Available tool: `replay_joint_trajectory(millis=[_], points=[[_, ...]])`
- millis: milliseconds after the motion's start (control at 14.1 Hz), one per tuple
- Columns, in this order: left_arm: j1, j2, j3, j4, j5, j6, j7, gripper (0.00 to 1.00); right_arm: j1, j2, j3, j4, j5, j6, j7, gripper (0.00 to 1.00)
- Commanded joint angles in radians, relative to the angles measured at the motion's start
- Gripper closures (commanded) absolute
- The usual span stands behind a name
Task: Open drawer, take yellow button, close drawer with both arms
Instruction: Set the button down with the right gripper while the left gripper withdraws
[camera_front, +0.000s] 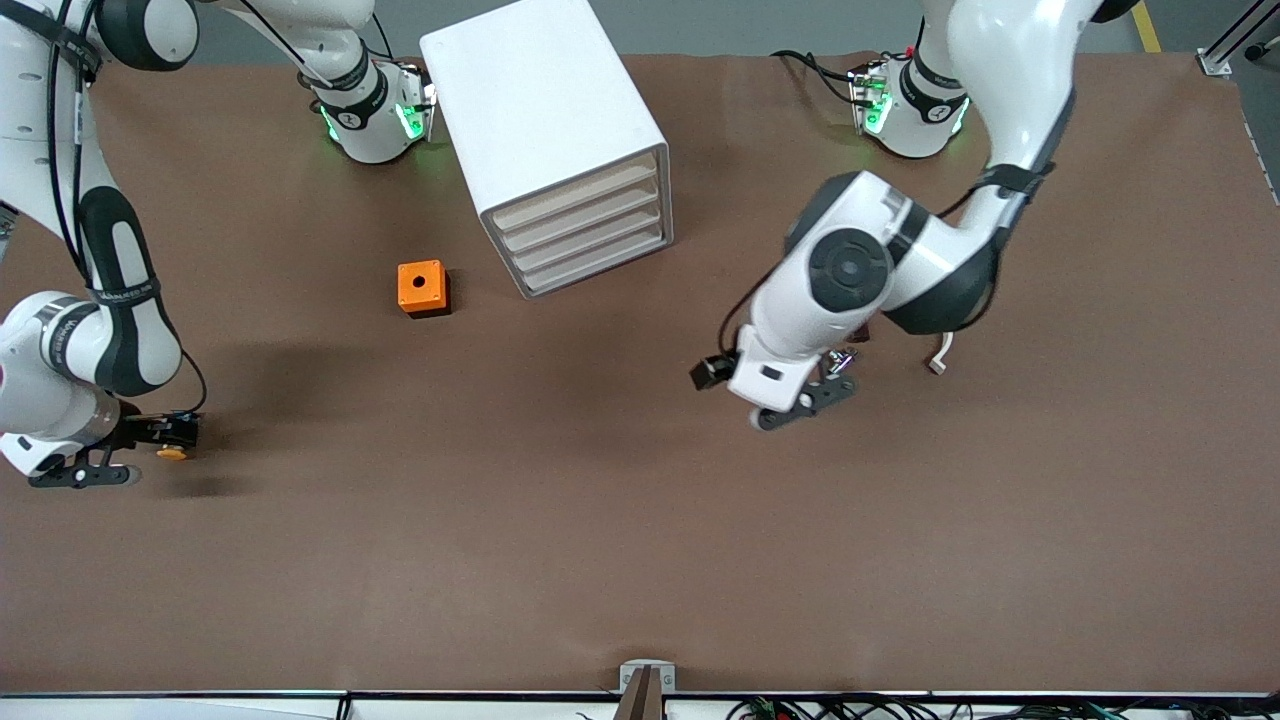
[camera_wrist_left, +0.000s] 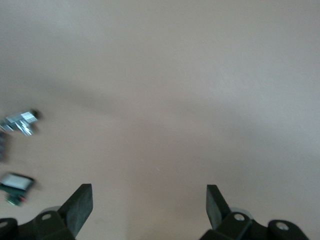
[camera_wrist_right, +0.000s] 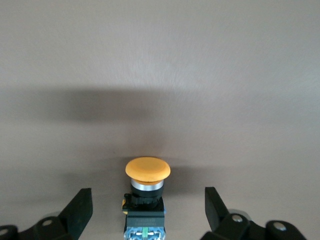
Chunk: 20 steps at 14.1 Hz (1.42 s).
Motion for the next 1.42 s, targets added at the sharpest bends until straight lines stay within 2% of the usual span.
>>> replay_joint_trajectory(millis=[0, 354, 425, 637, 778, 920, 1203, 1344], points=[[0.056, -0.051, -0.01, -0.026, 0.017, -0.028, 0.082, 0.0, 0.016, -0.121, 0.015, -0.014, 0.015, -0.109, 0.018, 0.0], [0.185, -0.112, -0.007, -0.046, 0.015, -0.097, 0.316, 0.0, 0.119, -0.289, 0.013, -0.014, 0.015, -0.359, 0.228, 0.0], [0.199, -0.13, 0.013, -0.052, 0.012, -0.101, 0.391, 0.0, 0.14, -0.319, 0.013, -0.013, 0.013, -0.401, 0.257, 0.0], [0.193, -0.215, 0.131, -0.08, -0.022, -0.102, 0.583, 0.0, 0.206, -0.42, 0.013, -0.013, 0.015, -0.529, 0.343, 0.0], [0.194, -0.264, 0.174, -0.077, -0.023, -0.148, 0.605, 0.0, 0.234, -0.472, 0.013, -0.004, 0.013, -0.577, 0.357, 0.0], [0.185, -0.319, 0.228, -0.075, -0.028, -0.185, 0.622, 0.0, 0.24, -0.494, 0.016, 0.045, 0.015, -0.649, 0.358, 0.0], [0.19, -0.417, 0.243, -0.083, -0.042, -0.231, 0.77, 0.0, 0.253, -0.498, 0.018, 0.2, 0.015, -0.819, 0.38, 0.0], [0.177, -0.48, 0.28, -0.11, -0.042, -0.251, 0.811, 0.0, 0.253, -0.498, 0.018, 0.262, 0.015, -0.864, 0.377, 0.0]])
